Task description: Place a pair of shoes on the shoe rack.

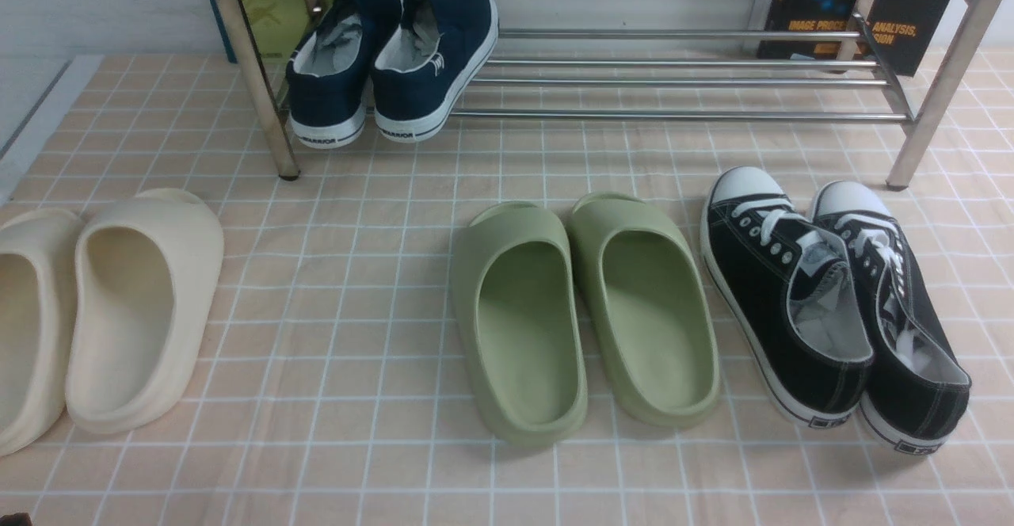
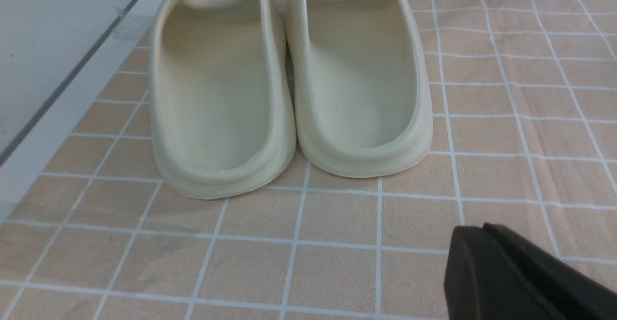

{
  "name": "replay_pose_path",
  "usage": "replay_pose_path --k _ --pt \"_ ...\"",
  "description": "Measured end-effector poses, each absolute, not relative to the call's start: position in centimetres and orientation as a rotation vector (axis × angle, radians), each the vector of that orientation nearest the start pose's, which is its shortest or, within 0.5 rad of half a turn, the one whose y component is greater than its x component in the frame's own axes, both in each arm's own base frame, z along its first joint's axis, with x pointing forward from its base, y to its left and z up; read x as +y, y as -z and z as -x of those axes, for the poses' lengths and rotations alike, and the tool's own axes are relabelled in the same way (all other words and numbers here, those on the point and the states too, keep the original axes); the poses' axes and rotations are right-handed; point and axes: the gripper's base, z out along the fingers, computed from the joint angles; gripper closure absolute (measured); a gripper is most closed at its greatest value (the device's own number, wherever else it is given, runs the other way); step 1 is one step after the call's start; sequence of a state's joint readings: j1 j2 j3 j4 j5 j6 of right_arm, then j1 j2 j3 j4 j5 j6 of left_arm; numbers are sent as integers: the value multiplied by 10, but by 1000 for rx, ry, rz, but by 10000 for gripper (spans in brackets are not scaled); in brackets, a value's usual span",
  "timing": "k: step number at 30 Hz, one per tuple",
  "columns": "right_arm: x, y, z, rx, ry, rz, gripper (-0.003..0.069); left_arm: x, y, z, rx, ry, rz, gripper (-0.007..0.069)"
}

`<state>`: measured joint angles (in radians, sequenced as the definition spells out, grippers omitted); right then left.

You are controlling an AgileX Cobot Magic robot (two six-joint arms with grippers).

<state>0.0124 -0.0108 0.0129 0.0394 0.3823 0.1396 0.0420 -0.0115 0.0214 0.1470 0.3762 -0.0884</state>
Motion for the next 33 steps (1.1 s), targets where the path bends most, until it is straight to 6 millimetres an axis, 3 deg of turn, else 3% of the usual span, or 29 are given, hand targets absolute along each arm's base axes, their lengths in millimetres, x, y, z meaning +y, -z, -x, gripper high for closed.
replay_pose_path --k 33 --pt "2 -175 -52 1865 -144 -143 420 7 -173 -52 1866 -113 31 573"
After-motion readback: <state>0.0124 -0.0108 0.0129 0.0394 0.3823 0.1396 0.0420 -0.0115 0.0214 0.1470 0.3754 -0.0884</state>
